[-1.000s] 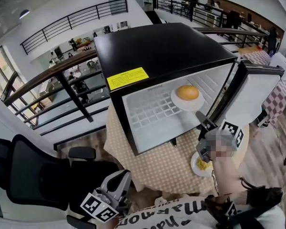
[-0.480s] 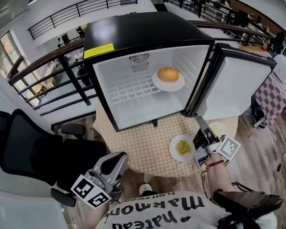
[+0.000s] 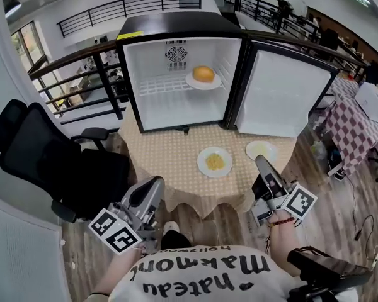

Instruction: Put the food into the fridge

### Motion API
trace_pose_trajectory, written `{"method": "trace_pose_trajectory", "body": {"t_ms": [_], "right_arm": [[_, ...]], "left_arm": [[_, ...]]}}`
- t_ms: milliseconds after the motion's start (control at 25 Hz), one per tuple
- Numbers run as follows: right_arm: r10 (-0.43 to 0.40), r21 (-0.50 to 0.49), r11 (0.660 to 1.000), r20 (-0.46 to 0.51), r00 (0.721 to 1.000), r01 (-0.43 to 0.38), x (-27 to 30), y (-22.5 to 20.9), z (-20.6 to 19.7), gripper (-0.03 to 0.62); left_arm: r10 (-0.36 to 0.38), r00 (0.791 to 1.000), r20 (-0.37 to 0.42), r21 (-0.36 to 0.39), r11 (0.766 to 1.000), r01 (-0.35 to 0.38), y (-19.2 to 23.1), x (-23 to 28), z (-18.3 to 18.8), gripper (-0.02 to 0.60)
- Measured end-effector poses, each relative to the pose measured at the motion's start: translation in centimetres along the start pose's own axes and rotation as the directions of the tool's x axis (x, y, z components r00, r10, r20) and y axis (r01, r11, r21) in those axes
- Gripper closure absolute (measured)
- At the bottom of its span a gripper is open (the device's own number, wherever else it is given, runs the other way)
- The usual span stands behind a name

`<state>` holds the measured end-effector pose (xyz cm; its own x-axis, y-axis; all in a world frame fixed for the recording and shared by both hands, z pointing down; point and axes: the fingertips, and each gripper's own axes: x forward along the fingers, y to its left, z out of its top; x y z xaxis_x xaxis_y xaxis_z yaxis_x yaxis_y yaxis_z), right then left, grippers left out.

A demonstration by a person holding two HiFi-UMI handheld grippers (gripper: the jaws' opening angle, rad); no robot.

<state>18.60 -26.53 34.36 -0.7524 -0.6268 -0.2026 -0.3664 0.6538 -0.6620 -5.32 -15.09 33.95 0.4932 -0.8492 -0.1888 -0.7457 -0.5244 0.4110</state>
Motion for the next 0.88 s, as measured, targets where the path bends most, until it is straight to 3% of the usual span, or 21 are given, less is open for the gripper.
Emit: {"method": "trace_pose_trajectory", "body": {"t_ms": [200, 440, 600, 880], "right_arm": [[0.013, -0.067, 0.998, -0.044, 0.999, -0.016, -6.1, 2.5, -0.9, 0.579], [0.041, -0.199, 0.978, -0.112, 0.993, -0.063, -9.9, 6.6, -1.5, 0.579], [0.038, -0.254, 0.965, -0.135, 0.99, -0.071, -12.1, 7.8, -2.2, 0.579], [0.09, -0.233, 0.965, -0.144, 0.985, -0.122, -13.6, 9.1, -2.5, 0.579]], "left_arm": [[-0.012, 0.999, -0.042, 0.096, 0.995, 0.016, -7.2, -3.3, -2.9, 0.575], [0.026, 0.999, -0.034, 0.13, 0.991, -0.021, -11.6, -6.2, -3.0, 0.575], [0.014, 0.999, -0.032, 0.133, 0.991, -0.01, -14.1, -7.4, -3.5, 0.575], [0.03, 0.999, -0.025, 0.151, 0.988, -0.026, -16.2, -9.0, -3.7, 0.575]]}}
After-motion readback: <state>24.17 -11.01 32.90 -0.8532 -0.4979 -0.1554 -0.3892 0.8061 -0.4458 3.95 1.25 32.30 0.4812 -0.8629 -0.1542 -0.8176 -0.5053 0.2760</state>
